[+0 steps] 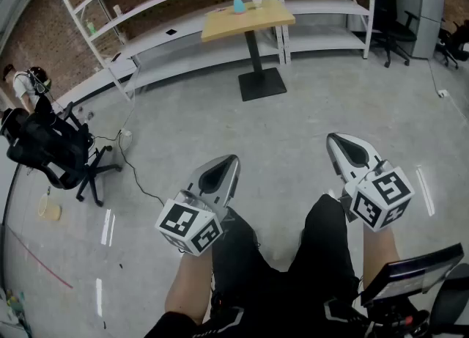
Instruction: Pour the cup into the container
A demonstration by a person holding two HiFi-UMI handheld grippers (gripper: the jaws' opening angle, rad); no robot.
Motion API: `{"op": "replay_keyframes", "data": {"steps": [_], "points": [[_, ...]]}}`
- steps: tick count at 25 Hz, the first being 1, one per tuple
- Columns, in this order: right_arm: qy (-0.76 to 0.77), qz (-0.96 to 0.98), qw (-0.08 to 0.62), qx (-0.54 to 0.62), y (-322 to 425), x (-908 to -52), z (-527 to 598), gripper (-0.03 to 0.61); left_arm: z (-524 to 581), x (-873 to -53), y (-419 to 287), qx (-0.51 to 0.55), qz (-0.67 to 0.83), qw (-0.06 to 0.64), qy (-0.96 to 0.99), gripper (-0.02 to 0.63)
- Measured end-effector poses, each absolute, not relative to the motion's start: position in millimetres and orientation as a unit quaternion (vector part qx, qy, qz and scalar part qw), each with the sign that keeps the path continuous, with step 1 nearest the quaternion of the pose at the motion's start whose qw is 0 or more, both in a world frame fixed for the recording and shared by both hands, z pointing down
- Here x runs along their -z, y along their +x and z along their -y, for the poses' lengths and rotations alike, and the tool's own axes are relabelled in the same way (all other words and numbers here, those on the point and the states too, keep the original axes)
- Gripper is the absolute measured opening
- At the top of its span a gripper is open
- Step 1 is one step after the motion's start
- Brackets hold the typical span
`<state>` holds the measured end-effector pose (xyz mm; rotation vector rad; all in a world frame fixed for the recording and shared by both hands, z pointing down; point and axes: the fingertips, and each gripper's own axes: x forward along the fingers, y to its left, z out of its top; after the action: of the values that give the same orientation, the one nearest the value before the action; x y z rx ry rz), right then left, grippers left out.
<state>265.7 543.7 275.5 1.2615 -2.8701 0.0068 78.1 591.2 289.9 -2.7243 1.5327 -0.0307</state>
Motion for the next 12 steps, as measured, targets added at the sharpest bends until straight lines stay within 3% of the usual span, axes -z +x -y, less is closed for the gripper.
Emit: {"op": "replay_keyframes", "data": {"steps": [12], "points": [[0.399,0.917,0.015,0.005,263.8,-281.1,-542.5,0.0,-590.7,-294.5,82.4,0.009,-0.485,0.005,-0.875,0.0]]}}
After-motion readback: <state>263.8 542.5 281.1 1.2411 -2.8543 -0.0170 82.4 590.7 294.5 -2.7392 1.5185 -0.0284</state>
